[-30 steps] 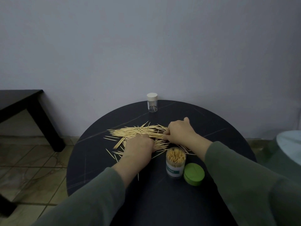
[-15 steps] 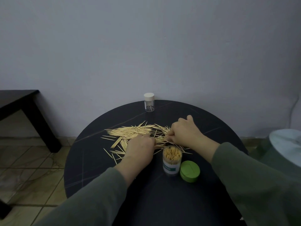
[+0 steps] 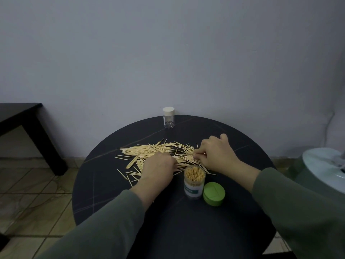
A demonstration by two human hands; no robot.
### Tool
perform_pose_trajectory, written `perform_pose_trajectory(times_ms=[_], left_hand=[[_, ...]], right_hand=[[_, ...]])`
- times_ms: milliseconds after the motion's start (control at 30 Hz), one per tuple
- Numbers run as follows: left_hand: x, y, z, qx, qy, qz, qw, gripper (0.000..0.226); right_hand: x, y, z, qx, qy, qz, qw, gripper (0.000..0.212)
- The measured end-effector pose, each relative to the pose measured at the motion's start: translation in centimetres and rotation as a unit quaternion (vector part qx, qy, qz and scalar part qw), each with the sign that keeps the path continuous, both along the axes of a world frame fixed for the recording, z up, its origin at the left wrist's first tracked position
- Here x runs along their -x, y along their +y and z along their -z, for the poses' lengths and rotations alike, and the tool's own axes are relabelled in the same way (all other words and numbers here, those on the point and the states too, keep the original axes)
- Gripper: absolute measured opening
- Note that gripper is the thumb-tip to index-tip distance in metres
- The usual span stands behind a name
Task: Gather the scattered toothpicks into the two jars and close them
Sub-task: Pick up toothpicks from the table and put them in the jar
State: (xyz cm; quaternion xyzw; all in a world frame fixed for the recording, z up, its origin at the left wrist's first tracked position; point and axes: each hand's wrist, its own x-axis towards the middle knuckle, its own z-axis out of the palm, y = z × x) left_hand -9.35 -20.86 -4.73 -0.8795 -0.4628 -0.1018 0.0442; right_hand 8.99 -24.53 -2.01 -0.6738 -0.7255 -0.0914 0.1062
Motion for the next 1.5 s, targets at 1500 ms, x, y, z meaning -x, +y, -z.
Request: perform_pose_trajectory(times_ms=[1500], left_hand=[[-0.5, -4.4, -0.7, 0.461, -0.565, 0.054, 0.682, 0.036]], right_hand=[[-1.0, -4.9, 0.4, 0.09, 0.373, -0.074, 0.92, 0.031]])
